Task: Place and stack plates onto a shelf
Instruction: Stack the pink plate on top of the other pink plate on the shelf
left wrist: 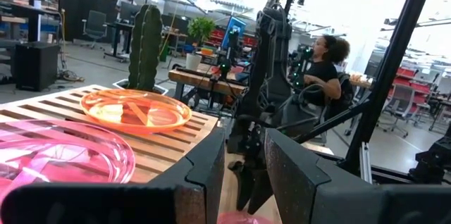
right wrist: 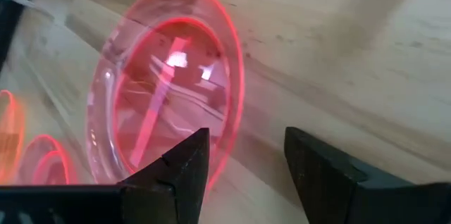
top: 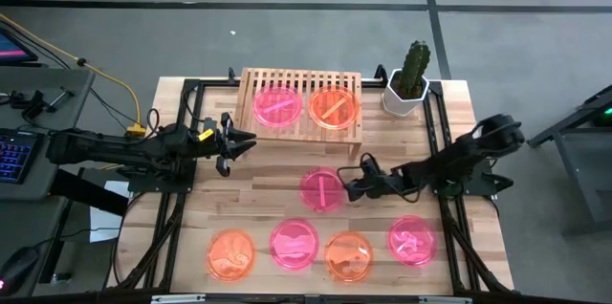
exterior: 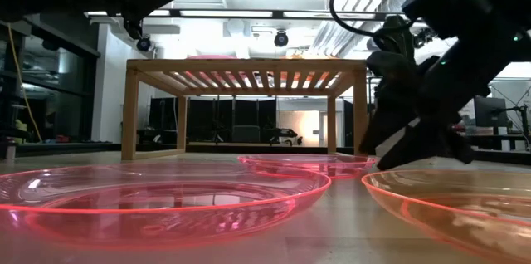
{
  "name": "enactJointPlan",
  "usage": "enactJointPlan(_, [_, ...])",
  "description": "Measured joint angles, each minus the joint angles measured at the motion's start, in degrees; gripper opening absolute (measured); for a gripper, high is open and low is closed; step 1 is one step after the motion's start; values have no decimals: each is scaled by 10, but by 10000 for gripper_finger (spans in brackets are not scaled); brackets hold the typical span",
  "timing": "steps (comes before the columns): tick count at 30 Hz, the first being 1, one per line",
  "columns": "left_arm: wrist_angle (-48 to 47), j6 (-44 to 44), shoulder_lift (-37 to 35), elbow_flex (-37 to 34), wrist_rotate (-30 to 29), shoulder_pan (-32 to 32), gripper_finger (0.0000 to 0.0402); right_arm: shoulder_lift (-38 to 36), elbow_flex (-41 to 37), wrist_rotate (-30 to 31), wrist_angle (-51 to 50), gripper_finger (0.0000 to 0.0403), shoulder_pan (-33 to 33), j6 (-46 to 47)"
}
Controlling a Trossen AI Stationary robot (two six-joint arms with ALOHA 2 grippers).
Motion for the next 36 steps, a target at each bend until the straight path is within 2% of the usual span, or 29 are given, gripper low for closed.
enactJointPlan(6, [1, 0, 0, 0, -9, 1, 92, 30, 0, -7, 74, 185, -1, -14])
enactJointPlan(13, [3, 11, 0, 0, -14, 1, 92, 50, 12, -9, 84, 183, 0, -18])
enactJointPlan(15, [3, 20, 0, 0, -14, 1, 92, 56, 19, -11, 82, 167, 0, -29])
enactJointPlan(17, [3, 20, 0, 0, -15, 1, 92, 60, 26, -15, 75, 135, 0, -39])
enactJointPlan(22, [3, 20, 0, 0, -15, 1, 92, 61, 31, -20, 60, 17, 0, -71])
enactJointPlan(36, [6, 19, 0, 0, -15, 1, 92, 35, 39, -46, 155, 0, 4, -126])
